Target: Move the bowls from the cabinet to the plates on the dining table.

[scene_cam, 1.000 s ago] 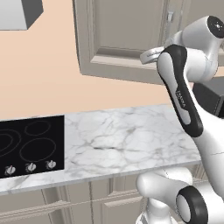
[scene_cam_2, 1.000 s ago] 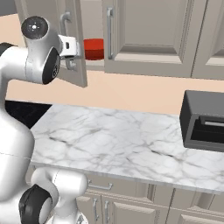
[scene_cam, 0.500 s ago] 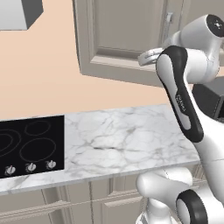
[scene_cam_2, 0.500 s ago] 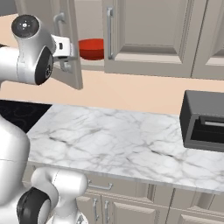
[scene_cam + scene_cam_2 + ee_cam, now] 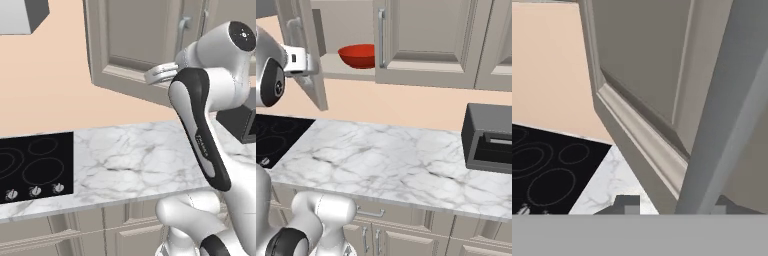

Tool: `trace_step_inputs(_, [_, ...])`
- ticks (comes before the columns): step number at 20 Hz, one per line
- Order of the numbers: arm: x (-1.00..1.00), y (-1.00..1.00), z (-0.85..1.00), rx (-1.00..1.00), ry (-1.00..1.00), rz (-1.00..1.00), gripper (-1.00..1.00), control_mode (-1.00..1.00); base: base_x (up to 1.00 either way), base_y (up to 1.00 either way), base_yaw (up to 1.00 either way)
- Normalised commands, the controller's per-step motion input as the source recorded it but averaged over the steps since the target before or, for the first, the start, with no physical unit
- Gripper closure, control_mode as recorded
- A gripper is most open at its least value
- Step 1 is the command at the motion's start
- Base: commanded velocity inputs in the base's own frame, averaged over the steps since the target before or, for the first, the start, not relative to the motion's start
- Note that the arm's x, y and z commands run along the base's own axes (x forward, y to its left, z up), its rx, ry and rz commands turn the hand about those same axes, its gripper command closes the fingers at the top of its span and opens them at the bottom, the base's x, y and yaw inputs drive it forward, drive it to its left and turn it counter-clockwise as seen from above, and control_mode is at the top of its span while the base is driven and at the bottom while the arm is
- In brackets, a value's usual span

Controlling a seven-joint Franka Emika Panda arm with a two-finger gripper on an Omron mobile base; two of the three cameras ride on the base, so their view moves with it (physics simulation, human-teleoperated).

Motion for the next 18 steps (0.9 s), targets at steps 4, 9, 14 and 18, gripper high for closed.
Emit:
trace_step_inputs(4, [-0.37,0.59,0.0,0.0,0.0,0.0,1.0,-1.0,0.0,0.0,0.0])
trace_step_inputs(9, [-0.22,0.32,0.0,0.0,0.0,0.0,1.0,-1.0,0.0,0.0,0.0])
trace_step_inputs(14, [-0.02,0.01,0.0,0.0,0.0,0.0,-1.0,-1.0,0.0,0.0,0.0])
trace_step_inputs(18, [0.0,0.01,0.0,0.0,0.0,0.0,-1.0,-1.0,0.0,0.0,0.0])
